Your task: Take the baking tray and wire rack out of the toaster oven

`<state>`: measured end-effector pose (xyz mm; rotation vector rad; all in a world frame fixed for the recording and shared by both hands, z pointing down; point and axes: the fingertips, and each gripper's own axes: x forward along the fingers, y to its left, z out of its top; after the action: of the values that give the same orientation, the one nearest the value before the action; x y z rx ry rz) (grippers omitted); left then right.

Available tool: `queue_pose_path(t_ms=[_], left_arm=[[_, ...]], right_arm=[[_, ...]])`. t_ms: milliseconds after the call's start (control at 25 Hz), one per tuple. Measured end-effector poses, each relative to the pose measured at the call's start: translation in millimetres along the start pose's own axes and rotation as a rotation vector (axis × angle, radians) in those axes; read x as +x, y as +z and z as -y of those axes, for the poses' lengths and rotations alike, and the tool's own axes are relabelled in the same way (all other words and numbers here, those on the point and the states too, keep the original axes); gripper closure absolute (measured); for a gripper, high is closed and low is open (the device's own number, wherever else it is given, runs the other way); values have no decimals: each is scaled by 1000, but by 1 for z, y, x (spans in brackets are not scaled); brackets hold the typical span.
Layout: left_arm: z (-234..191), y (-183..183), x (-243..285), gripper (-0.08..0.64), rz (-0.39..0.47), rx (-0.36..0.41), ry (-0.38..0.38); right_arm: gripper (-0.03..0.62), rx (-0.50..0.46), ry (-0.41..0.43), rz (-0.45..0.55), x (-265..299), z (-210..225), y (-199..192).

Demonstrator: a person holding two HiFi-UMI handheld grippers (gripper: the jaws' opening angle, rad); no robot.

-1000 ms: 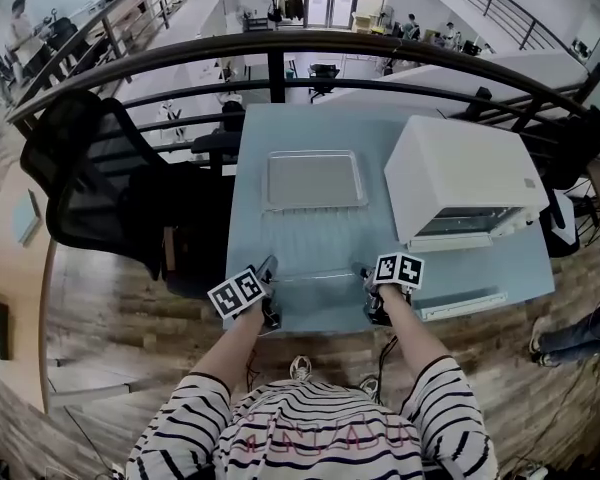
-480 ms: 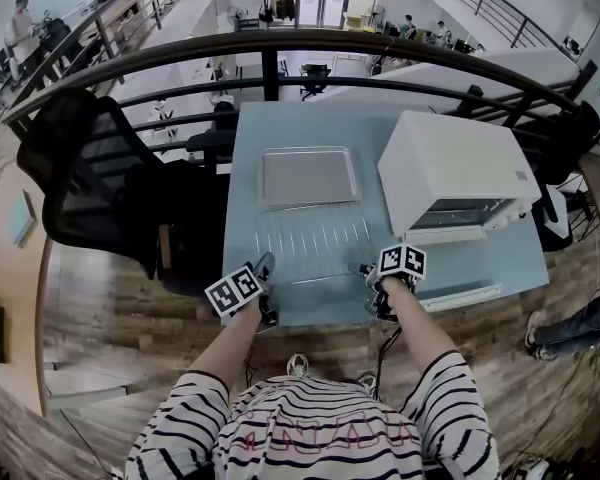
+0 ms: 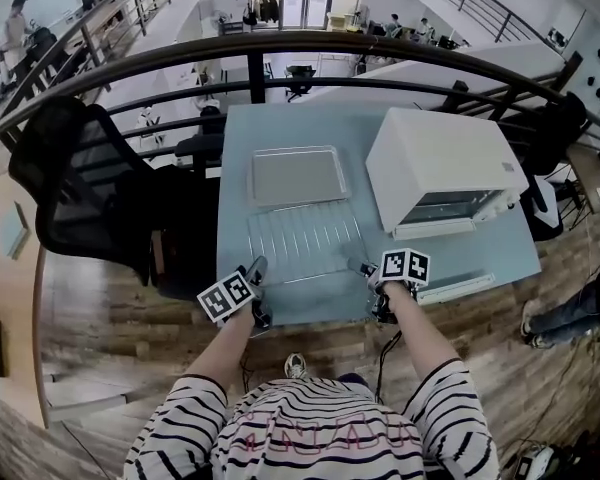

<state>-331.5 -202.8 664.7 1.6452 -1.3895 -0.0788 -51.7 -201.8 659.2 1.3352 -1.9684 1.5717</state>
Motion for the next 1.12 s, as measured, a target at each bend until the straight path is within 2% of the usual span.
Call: queue_pose_path(t_ms=[160,320,560,600,680,960,1040,1120], left_arm=[[28,10,-9,272,44,75,-68],[68,14,-21,272,82,181,-149],[143,-13,-45,275,115,377,-290],[156,-19,-49,284,118,412,-314],[180,-33,-58,310,124,468,-358],[234,-94,-101,443,130,603,-461],[244,-111,-112,500,126,624,-479],[252,-128,-124,515,122,636,-496]], right_arm=[[290,-103,-3,167,-27,-12,8],[291,-201,-21,317,-61,-21,9],[296,-332,-63,494,-127,-22,-7],[312,-340,-73,526,-139,-19,-10],[432,-350,-97,585,-165,-12,-18],[523,-353,-127,712,-245,14,-56],[535,-342,-126,740,-264,20,-68],[541,-328,-123,758,-281,27,-80]])
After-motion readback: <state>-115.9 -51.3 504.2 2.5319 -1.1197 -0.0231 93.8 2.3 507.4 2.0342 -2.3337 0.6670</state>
